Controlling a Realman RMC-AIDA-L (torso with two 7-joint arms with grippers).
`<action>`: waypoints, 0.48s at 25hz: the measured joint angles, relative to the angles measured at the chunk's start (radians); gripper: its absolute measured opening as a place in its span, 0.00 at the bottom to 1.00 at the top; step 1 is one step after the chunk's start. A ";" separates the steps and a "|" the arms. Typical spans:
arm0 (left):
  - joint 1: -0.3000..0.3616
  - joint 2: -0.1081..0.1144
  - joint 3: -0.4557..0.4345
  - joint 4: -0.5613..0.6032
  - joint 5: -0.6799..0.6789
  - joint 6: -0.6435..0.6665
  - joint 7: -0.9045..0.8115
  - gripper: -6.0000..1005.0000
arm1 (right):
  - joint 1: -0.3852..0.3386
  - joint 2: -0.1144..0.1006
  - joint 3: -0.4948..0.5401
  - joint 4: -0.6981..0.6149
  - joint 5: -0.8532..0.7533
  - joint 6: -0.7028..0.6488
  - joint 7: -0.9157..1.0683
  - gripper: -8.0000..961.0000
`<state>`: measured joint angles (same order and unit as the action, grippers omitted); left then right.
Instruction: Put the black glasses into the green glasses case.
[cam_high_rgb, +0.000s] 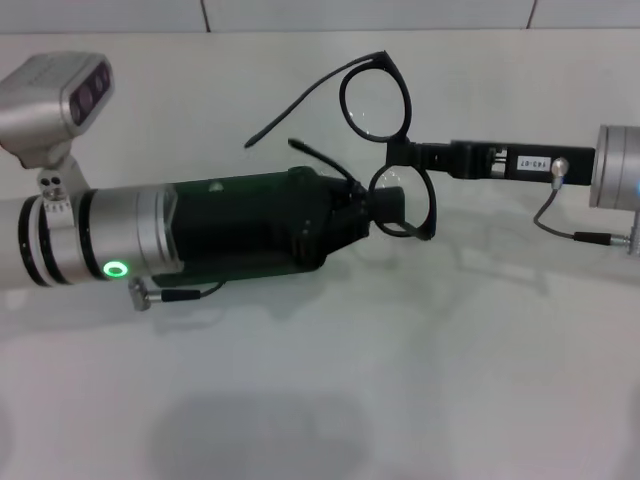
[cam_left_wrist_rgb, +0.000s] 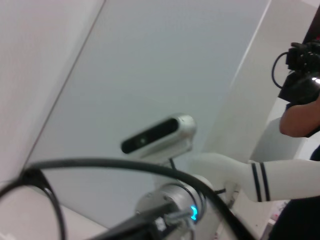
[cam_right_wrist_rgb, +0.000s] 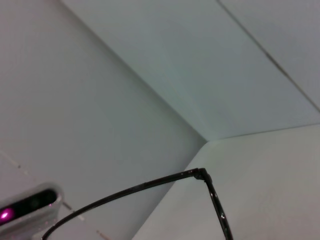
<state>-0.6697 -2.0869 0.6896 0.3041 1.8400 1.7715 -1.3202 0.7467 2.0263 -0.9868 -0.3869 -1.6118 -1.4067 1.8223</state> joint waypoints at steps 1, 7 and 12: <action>-0.004 0.000 0.000 0.000 -0.003 -0.006 0.001 0.00 | 0.000 0.000 0.000 0.000 -0.001 -0.009 -0.005 0.09; -0.014 0.000 -0.001 0.022 -0.010 -0.025 -0.005 0.00 | -0.005 0.000 -0.011 -0.001 0.001 -0.059 -0.027 0.09; -0.010 0.001 -0.001 0.027 -0.046 -0.046 -0.006 0.00 | -0.019 0.000 -0.012 -0.007 0.002 -0.081 -0.041 0.09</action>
<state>-0.6793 -2.0857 0.6882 0.3307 1.7936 1.7256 -1.3259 0.7281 2.0263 -0.9986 -0.3935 -1.6093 -1.4877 1.7811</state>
